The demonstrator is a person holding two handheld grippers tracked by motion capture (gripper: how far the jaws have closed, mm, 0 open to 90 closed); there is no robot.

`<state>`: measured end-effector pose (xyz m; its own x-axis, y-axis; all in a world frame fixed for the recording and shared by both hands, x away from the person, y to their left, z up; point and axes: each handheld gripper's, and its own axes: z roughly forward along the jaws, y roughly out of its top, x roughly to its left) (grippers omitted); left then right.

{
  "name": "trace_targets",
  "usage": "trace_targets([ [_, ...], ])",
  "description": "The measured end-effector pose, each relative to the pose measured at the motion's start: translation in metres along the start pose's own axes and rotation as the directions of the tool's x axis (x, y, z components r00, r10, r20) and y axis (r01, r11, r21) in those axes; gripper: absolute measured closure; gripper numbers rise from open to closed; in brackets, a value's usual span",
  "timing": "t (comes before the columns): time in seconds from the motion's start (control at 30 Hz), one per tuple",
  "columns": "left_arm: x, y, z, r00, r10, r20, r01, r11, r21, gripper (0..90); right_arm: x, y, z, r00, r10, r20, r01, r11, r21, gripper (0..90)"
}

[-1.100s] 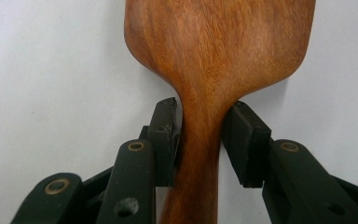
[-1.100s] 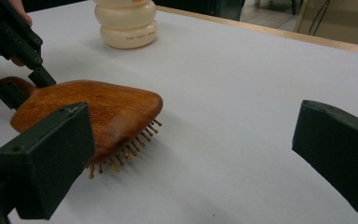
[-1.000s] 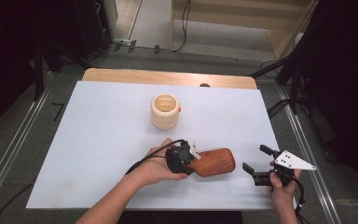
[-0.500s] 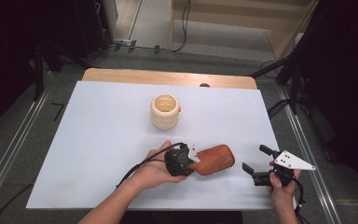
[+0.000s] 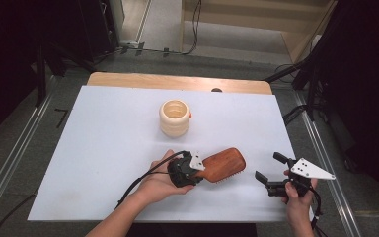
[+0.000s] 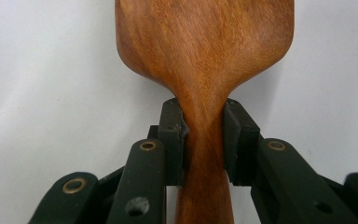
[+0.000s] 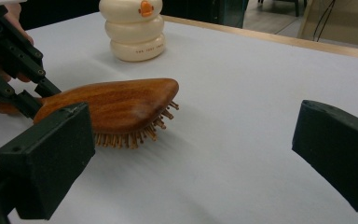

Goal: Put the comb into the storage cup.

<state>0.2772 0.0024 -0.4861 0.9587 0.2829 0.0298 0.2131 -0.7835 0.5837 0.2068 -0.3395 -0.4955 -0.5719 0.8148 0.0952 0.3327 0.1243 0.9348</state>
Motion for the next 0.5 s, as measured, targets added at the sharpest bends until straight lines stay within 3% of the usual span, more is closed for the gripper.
trace_targets([
  [0.07,0.000,-0.003,-0.004,0.9999,-0.014,-0.005,0.014,0.9993,-0.034,72.4,0.004,0.003,0.001,1.0000,0.004,0.000,-0.004,1.000,-0.001,0.0],
  [0.23,-0.001,-0.006,-0.010,0.9993,-0.030,-0.023,0.028,0.9975,-0.065,72.4,0.011,0.008,0.003,1.0000,-0.002,0.002,0.002,1.000,0.000,0.0],
  [0.4,-0.001,-0.011,-0.021,0.9980,-0.045,-0.045,0.039,0.9922,-0.118,72.4,0.015,0.015,0.004,1.0000,0.008,0.001,-0.008,1.000,-0.017,0.0],
  [0.5,-0.002,-0.015,-0.029,0.9953,-0.080,-0.055,0.070,0.9845,-0.161,72.4,0.019,0.024,0.006,0.9993,0.037,0.001,-0.037,0.999,-0.029,0.0],
])
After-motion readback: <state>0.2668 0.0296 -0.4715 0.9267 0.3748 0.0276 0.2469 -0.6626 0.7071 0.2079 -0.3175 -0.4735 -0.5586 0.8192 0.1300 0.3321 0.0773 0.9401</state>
